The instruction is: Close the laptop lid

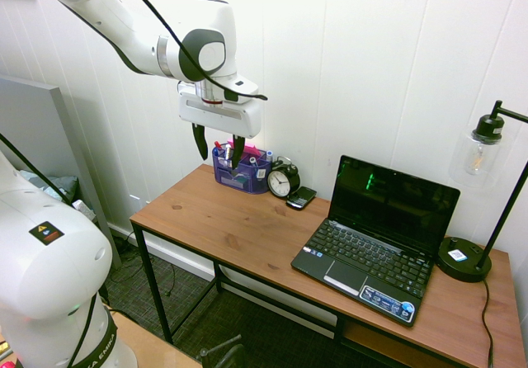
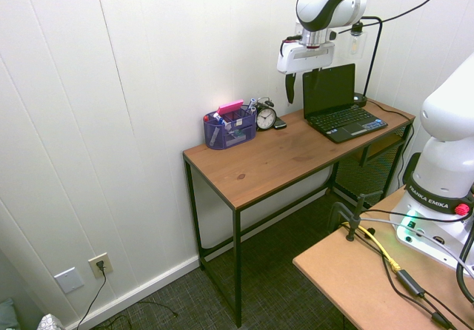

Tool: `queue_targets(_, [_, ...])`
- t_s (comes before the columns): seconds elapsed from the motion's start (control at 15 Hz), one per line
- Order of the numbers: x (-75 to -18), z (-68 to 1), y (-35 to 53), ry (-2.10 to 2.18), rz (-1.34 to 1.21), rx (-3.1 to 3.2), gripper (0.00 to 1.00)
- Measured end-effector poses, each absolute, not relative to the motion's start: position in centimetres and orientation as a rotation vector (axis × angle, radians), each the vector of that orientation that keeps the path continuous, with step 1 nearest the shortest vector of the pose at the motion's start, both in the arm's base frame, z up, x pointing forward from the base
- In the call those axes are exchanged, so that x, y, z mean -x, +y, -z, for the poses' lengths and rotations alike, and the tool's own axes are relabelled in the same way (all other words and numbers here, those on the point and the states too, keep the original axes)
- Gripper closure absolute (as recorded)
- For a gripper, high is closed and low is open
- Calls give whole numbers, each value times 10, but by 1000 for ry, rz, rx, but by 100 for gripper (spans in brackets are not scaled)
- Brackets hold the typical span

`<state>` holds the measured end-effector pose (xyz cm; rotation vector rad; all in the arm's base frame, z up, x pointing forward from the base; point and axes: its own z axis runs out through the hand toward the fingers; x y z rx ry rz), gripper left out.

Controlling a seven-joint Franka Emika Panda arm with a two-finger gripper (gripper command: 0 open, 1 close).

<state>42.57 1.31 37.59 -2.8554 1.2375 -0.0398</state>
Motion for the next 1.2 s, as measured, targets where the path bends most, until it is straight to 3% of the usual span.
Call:
queue_targets(0.47, [-443,-409,-68,1412,169,2729,0])
queue_targets(1.07, [-519,-440,-231,1663,292,2550,0])
queue_targets(1.13, [-526,-437,-243,1682,293,2531,100])
queue_targets(1.2, [-534,-433,-253,1696,293,2518,100])
